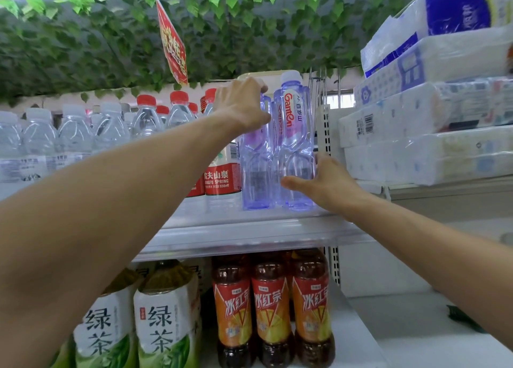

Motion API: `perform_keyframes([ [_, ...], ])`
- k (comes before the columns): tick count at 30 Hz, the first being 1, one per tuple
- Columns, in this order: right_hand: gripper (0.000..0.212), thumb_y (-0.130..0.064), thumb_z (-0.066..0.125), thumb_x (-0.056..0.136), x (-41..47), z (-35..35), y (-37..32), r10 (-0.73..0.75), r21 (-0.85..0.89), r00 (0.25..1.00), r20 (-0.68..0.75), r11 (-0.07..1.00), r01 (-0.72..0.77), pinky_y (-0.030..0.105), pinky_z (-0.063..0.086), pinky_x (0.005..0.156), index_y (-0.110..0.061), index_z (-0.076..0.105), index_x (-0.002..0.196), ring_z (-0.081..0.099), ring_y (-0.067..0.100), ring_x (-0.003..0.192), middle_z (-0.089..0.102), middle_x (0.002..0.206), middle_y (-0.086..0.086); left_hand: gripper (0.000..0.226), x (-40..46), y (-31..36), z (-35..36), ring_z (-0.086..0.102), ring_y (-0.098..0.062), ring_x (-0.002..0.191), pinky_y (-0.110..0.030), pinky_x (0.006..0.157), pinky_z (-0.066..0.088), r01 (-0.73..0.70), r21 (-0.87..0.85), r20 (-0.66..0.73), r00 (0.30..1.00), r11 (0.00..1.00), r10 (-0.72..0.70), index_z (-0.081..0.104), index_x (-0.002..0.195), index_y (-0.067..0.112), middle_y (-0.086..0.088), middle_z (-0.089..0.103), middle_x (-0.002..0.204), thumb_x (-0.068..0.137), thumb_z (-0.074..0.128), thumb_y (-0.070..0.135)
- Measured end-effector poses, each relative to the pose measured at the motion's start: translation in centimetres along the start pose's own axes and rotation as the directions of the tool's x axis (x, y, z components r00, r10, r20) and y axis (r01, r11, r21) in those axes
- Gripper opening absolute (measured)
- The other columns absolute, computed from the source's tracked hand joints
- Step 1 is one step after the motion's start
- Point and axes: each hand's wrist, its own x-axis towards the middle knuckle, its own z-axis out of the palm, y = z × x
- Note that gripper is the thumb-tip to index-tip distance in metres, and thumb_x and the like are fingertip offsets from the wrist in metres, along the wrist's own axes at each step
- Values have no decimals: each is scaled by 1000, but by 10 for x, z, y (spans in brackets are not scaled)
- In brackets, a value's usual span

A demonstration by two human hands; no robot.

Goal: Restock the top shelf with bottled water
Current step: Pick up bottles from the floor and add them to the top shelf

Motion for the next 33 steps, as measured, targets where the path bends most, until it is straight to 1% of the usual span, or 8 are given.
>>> perform_keyframes([
  [6, 88, -57, 79, 71, 0, -1, 0, 6, 3, 1000, 13, 1000, -6, 38, 49, 96, -15, 44, 140, 59, 21, 112, 60, 128, 2, 57, -4, -5, -11, 62, -22, 104, -27, 79, 41, 26, -103, 36, 999, 994, -22, 56, 137, 23, -2, 67, 121, 82, 71, 20],
  [9, 89, -53, 80, 73, 1, -2, 0, 12, 32, 1000, 18, 999, -13, 36, 47, 97, -14, 41, 143, 56, 22, 117, 58, 133, 3, 56, -5, -10, -12, 59, -23, 113, -29, 83, 38, 20, -89, 44, 999, 996, -16, 55, 137, 29, -1, 65, 125, 84, 71, 30],
  [12, 87, -51, 80, 73, 3, -2, 1, 18, 54, 999, 33, 998, -19, 36, 45, 98, -15, 41, 142, 55, 22, 118, 57, 134, 3, 55, -7, -12, -15, 46, -27, 123, -37, 95, 34, -37, 56, 25, 999, 998, 36, 51, 139, 36, -5, 61, 130, 87, 65, 48],
  [16, 82, -51, 78, 77, 7, -2, 0, 9, 25, 998, 66, 1000, -11, 27, 44, 78, -17, 41, 142, 58, 14, 96, 59, 123, 0, 54, -12, -18, -18, 33, -32, 127, -41, 106, 27, -43, 88, 76, 996, 995, 36, 46, 143, 39, -15, 56, 124, 91, 57, 53],
  [20, 82, -59, 76, 72, 11, -2, -2, 22, -12, 994, 104, 1000, -21, 32, 47, 84, -23, 45, 140, 60, 13, 100, 61, 122, -1, 55, -15, -18, -19, 41, -30, 131, -42, 111, 24, -59, 15, 101, 993, 998, 57, 47, 142, 36, -10, 54, 138, 90, 62, 45],
  [23, 68, -49, 75, 81, 11, -3, -3, 45, -37, 992, 115, 998, -41, 23, 41, 66, -16, 47, 134, 53, 8, 83, 59, 115, 1, 57, -16, -17, -19, 43, -27, 134, -47, 117, 20, -46, -19, 116, 992, 999, 47, 47, 142, 35, -4, 52, 144, 89, 65, 41],
  [29, 64, -46, 74, 82, 17, 5, -10, 68, -78, 992, 105, 995, -60, 28, 34, 51, -19, 51, 136, 41, 12, 54, 40, 66, -3, 57, -19, -16, -22, 45, -25, 131, -36, 108, 26, -48, -28, 111, 993, 998, 51, 47, 143, 33, -6, 61, 131, 90, 65, 38],
  [33, 56, -47, 75, 82, 19, 8, -11, 85, -89, 991, 102, 993, -76, 28, 35, 53, -12, 54, 122, 46, 13, 61, 49, 77, -1, 59, -21, -16, -21, 39, -26, 136, -37, 111, 25, -37, -91, 130, 990, 995, 49, 44, 146, 29, -10, 57, 135, 91, 65, 32],
])
